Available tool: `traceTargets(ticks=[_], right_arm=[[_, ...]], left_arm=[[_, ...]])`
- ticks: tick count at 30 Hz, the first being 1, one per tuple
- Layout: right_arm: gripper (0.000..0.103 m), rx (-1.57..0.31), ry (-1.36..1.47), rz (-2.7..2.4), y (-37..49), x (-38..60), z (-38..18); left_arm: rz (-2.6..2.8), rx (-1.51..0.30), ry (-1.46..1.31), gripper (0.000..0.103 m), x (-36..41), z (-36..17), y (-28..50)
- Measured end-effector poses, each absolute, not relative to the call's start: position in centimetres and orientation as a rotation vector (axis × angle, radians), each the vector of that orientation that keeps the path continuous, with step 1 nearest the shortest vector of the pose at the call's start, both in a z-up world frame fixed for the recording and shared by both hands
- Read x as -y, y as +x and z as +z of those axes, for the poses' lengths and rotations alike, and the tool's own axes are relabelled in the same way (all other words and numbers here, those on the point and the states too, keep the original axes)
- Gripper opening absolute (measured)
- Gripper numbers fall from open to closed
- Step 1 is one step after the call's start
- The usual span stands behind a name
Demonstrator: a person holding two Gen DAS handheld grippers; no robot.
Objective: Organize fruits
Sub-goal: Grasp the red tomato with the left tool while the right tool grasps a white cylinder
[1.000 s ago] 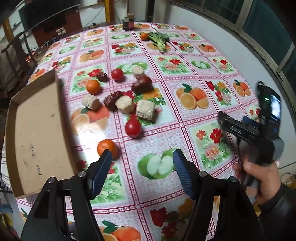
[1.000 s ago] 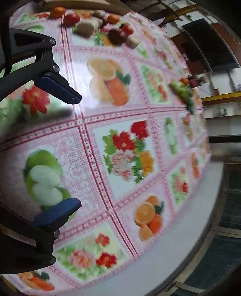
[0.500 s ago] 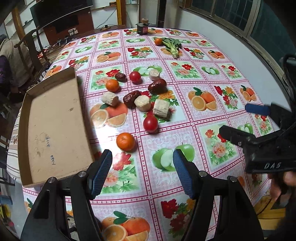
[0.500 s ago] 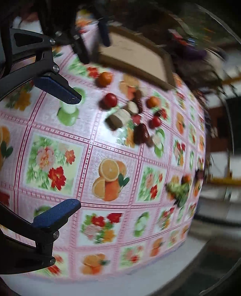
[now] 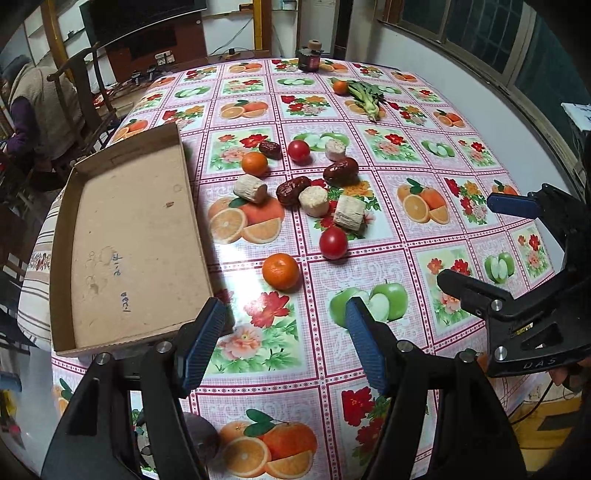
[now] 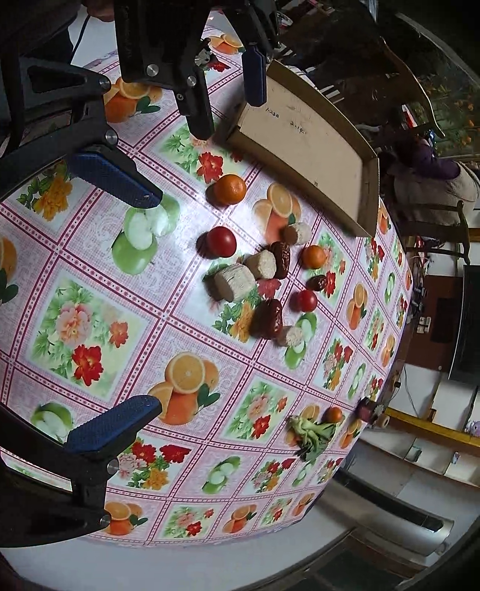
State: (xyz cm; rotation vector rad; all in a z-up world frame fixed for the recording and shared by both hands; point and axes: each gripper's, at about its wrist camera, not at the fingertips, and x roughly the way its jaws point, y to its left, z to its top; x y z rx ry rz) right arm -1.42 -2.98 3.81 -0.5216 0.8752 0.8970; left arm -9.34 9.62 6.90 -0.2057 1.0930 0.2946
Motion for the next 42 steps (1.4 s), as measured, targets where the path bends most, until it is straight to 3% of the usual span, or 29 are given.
traceTargets(ticks=[28, 30, 37, 42], right_arm=[[0.101, -0.896, -0.521, 0.925, -0.9, 2.3, 2.7], [0.099, -0.902, -0.506, 0.936, -0.7, 2.3, 2.5], [0.075, -0.989, -0.396, 0.964, 2.1, 2.0, 1.3], [0.074, -1.027, -0.325, 0.945, 4.4, 2.3, 0.6]], left_arm=[[0.279, -1.118, -0.231, 0.067, -9.8, 5.7, -8.7], [0.265, -1.123, -0.239, 0.067, -9.8, 5.5, -8.4], [0.224, -1.170, -0.275, 0.067, -9.2, 2.9, -4.8], [0.232, -1.179, -0.256, 0.068, -8.6, 0.8, -1.8]])
